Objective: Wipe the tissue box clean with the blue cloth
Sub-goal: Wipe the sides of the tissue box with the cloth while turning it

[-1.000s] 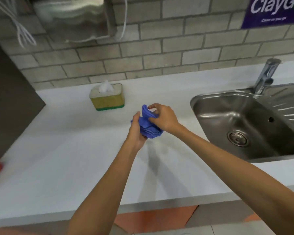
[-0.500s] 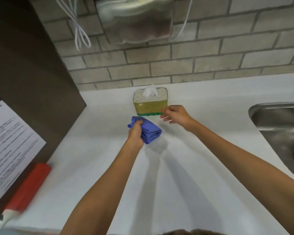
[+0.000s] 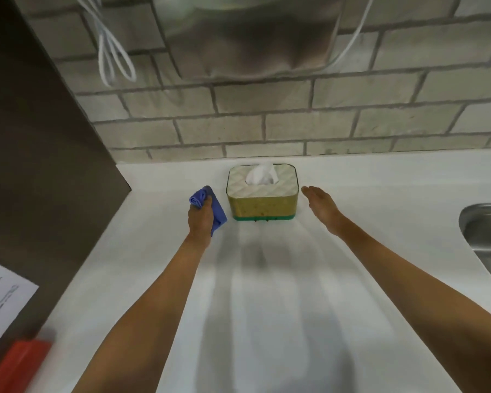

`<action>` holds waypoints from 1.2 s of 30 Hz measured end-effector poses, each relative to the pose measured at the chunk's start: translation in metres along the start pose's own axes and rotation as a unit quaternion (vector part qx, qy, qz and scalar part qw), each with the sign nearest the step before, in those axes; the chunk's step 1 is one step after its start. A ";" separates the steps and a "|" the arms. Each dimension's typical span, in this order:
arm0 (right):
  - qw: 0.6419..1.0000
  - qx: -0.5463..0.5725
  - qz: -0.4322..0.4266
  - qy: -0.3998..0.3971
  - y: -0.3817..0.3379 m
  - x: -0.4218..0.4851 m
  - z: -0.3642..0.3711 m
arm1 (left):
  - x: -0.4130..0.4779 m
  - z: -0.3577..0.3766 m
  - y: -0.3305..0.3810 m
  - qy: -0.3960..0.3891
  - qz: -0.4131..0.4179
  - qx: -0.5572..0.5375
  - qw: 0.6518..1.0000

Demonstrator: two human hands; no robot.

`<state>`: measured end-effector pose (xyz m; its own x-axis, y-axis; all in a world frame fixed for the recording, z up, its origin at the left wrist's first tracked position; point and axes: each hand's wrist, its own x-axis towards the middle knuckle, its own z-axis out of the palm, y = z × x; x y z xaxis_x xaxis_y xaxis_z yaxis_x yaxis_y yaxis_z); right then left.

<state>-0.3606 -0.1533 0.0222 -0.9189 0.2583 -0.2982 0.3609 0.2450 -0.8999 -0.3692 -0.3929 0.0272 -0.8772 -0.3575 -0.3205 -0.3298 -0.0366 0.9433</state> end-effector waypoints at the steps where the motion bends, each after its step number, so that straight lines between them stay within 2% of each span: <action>1: 1.000 -0.003 0.002 -0.006 0.002 0.007 0.002 | 0.009 0.007 0.002 -0.001 0.005 0.003 1.000; 10: 0.995 0.034 -0.066 -0.062 0.024 0.019 0.021 | 0.036 0.039 -0.015 -0.032 0.028 0.026 0.999; 15: 0.993 -0.017 -0.104 -0.057 0.024 0.015 0.022 | 0.033 0.041 -0.017 -0.044 0.030 0.024 0.998; 19: 0.994 -0.024 -0.100 -0.045 0.018 0.012 0.017 | 0.028 0.038 -0.011 -0.048 0.050 0.044 0.997; 23: 0.997 -0.007 -0.075 0.008 0.010 0.001 0.012 | 0.015 0.034 0.003 -0.037 0.084 0.066 0.994; 30: 0.997 -0.051 -0.060 0.021 0.007 -0.047 -0.005 | -0.026 0.014 0.009 -0.011 0.173 0.174 0.969; 36: 0.994 -0.097 -0.036 0.025 0.013 -0.093 -0.020 | -0.071 -0.006 -0.003 0.014 0.133 0.255 0.958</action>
<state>-0.2670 -0.1555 0.0442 -0.9360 0.2780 -0.2159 0.3236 0.4383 -0.8385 -0.3037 -0.3726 0.0475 -0.9466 -0.3156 -0.0653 -0.2294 0.5175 0.8244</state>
